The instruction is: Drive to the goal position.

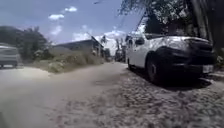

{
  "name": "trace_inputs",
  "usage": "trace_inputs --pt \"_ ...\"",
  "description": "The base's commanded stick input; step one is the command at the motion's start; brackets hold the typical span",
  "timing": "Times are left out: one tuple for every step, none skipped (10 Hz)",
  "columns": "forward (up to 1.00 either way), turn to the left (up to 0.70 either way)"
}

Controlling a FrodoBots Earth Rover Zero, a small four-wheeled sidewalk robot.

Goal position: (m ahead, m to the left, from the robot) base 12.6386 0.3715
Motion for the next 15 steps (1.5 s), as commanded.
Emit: trace_inputs --pt "1.00 0.00" --pt "1.00 0.00" --pt "1.00 0.00" --pt "1.00 0.00" --pt "1.00 0.00" --pt "1.00 0.00" --pt "1.00 0.00" --pt "1.00 0.00" --pt "1.00 0.00" --pt "1.00 0.00" --pt "1.00 0.00" --pt "1.00 0.00" --pt "1.00 0.00" --pt "1.00 0.00" --pt "1.00 0.00"
